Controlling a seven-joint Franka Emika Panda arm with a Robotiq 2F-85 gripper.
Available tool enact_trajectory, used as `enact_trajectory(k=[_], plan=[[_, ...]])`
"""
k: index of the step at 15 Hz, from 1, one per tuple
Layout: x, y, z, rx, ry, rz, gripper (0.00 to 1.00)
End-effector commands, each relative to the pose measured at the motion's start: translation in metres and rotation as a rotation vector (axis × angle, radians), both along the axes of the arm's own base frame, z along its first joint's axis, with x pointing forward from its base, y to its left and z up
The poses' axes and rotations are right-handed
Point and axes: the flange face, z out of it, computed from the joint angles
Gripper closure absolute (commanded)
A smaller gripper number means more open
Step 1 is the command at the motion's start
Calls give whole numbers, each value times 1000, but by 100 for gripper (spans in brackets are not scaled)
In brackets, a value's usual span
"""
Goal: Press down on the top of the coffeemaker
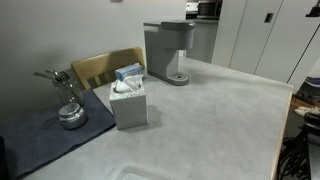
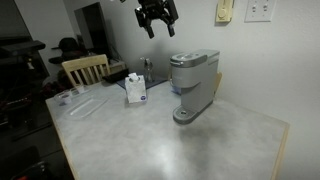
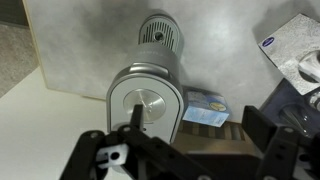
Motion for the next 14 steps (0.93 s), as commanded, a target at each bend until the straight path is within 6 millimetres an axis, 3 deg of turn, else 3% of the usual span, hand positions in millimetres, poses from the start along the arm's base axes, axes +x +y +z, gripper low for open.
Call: enact_trajectory(k=[1, 7, 13, 14], plan=[[3, 0, -1, -1, 1, 0, 0], [16, -4, -4, -28, -23, -2, 0], [39, -27, -15, -8, 7, -89, 1], [42, -30, -18, 0, 20, -118, 18]])
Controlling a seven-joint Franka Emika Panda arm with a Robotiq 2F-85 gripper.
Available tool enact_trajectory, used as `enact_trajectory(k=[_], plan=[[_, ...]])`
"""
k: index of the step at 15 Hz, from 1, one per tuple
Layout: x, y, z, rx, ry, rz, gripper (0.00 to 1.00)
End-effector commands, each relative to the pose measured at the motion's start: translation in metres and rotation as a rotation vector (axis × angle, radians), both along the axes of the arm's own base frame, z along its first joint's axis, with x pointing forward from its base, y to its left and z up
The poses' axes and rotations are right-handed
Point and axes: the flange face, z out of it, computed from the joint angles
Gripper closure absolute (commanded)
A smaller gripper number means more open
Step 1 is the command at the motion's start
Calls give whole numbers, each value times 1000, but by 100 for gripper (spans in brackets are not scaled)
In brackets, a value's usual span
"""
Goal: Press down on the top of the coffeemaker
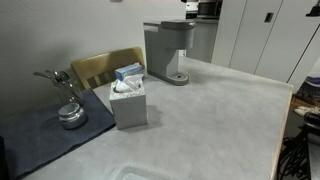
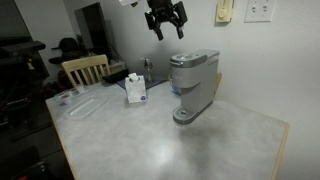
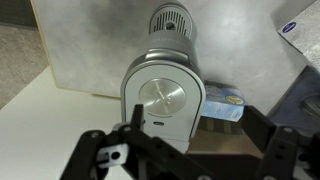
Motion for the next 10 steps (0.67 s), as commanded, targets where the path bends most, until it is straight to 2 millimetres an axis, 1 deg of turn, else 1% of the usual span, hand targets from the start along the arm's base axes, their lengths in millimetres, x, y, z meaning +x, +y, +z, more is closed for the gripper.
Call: enact_trajectory(k=[1, 2, 5, 10], plan=[[20, -17, -9, 13, 40, -96, 26], [23, -20, -12, 17, 45, -118, 28], [33, -23, -14, 43, 53, -157, 50], [53, -22, -9, 83, 10, -170, 81]])
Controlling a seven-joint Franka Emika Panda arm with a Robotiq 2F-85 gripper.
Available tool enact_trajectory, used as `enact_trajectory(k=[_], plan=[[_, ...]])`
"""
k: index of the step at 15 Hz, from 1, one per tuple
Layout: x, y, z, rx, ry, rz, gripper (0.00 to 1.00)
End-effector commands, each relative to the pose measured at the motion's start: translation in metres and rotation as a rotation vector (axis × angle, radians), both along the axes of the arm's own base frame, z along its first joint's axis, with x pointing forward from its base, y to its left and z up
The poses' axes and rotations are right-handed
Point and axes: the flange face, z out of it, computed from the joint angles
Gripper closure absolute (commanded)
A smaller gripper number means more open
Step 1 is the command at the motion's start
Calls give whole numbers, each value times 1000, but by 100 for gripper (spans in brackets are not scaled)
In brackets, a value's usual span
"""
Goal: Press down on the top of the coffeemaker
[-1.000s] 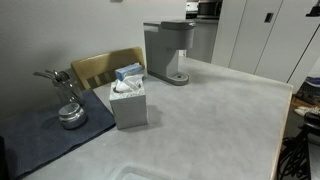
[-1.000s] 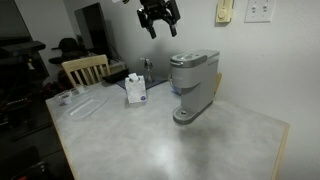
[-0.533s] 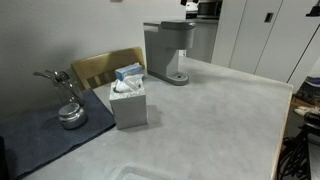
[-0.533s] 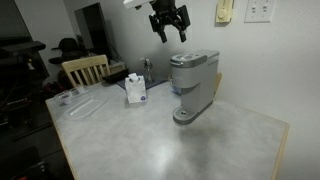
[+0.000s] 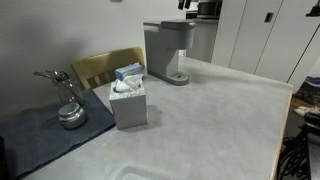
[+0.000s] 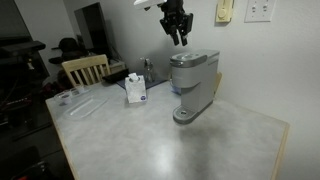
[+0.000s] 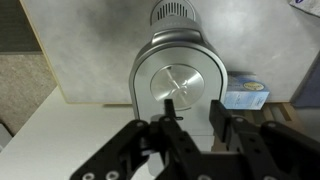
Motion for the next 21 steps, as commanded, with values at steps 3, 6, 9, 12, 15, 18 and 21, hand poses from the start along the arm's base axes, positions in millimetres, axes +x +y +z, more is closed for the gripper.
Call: enact_trajectory(k=[3, 6, 9, 12, 15, 18, 21], plan=[[21, -8, -2, 36, -12, -37, 99], [24, -15, -14, 32, 3, -74, 100], [24, -20, -25, 29, 27, -108, 100], [22, -22, -33, 34, 55, -133, 100], [21, -21, -34, 60, 88, -152, 100], [20, -20, -35, 86, 99, -162, 100], [19, -20, -42, 111, 99, -164, 100]])
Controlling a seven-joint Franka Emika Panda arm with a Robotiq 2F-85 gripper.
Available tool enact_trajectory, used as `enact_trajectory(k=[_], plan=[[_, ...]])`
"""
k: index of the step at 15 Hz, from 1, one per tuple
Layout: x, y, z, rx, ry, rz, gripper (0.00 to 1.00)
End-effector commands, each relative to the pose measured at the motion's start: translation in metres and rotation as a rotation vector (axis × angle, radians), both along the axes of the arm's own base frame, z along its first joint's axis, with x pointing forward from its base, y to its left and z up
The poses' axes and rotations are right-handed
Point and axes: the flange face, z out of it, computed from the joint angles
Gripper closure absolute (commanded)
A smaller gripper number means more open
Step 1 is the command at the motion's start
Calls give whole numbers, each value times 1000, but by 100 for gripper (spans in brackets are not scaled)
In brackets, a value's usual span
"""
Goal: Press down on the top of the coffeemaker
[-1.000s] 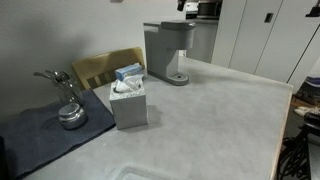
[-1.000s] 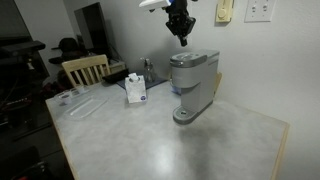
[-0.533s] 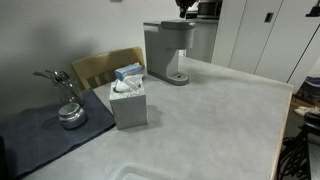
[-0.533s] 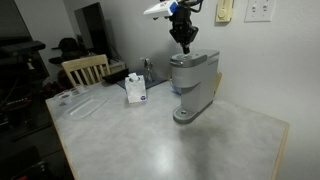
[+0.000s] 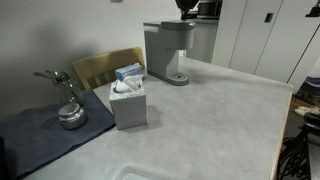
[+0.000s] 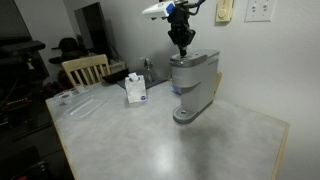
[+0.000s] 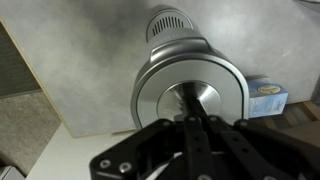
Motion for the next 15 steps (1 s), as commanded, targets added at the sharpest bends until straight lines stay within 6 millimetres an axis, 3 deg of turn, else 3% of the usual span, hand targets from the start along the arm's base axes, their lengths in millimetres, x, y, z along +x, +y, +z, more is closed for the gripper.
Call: enact_trajectory(k=[1, 11, 15], plan=[[0, -3, -9, 40, 20, -15, 100], [-11, -4, -36, 61, 64, -22, 100], [-8, -3, -29, 40, 41, -10, 100]])
